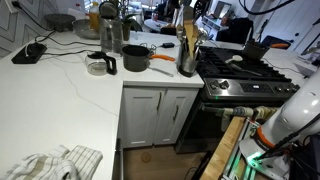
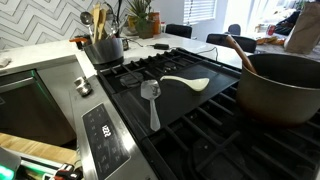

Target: Remove the black spoon from the utensil storage bin and lay it on the stove plate

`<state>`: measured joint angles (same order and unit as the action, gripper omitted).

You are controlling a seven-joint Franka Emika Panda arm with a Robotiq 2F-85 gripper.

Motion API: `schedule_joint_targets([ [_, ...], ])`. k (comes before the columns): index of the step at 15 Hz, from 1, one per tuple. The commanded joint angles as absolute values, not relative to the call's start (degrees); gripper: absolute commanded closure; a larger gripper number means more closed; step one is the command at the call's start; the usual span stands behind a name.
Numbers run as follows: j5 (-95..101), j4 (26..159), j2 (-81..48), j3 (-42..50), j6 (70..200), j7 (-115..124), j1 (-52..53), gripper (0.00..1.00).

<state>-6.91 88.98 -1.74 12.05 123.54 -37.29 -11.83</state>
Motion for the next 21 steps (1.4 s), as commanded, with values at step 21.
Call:
schedule_joint_targets([
  [21,-41.34,92.75,7.38,28.58,109.21,-40.52,-19.93,0.96],
])
